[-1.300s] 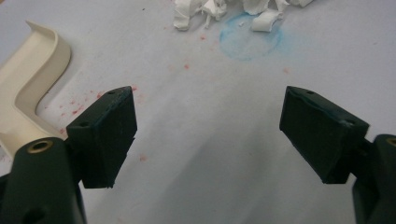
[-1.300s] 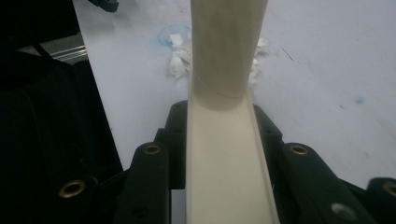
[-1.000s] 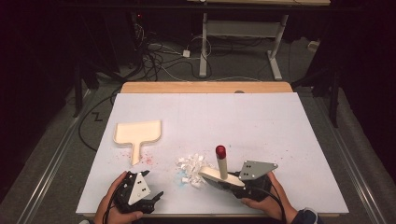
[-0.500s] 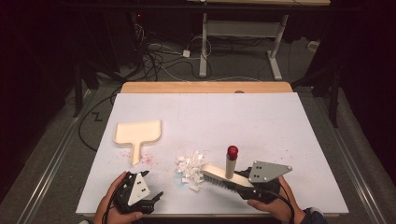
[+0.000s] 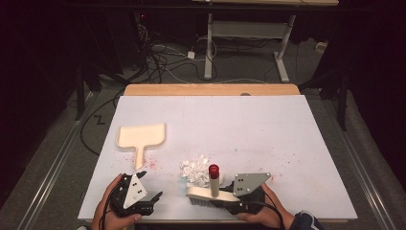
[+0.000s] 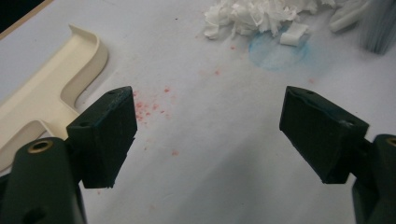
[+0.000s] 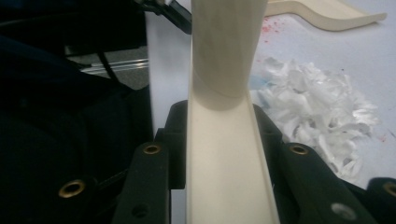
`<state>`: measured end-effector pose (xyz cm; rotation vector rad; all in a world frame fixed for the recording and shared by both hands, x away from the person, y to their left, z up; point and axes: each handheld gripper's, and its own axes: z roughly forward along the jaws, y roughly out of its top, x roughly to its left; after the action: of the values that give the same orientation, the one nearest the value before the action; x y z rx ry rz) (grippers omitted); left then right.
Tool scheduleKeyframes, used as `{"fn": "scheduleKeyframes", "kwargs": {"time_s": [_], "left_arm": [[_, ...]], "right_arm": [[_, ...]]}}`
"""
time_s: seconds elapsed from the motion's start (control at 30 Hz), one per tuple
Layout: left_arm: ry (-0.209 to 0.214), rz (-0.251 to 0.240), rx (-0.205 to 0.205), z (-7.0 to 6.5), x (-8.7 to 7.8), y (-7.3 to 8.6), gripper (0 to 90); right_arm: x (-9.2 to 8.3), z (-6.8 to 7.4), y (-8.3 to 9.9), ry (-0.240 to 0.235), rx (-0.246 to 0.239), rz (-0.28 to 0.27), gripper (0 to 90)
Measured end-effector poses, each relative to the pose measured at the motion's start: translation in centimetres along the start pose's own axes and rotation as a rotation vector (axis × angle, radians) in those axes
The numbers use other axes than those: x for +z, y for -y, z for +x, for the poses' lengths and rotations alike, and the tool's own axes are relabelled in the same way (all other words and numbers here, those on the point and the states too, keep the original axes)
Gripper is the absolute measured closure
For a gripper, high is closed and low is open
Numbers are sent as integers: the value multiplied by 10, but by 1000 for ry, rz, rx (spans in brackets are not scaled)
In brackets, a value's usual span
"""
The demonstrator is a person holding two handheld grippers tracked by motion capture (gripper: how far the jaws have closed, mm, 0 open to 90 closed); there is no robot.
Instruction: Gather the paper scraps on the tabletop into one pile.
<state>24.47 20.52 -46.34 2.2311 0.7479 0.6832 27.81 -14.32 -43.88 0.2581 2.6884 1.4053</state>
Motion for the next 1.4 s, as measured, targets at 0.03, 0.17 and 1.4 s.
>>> {"fn": "scheduleKeyframes", "kwargs": {"time_s": [0.03, 0.17, 1.4], "left_arm": [[0, 0, -1, 0, 0, 0, 178], [10, 11, 8, -2, 3, 0, 178], [38, 36, 37, -8, 10, -2, 178]], "right_arm": [[2, -4, -1, 3, -2, -1, 687], [9, -23, -6, 42, -8, -7, 686], [-35, -36, 13, 228, 38, 31, 686]]}}
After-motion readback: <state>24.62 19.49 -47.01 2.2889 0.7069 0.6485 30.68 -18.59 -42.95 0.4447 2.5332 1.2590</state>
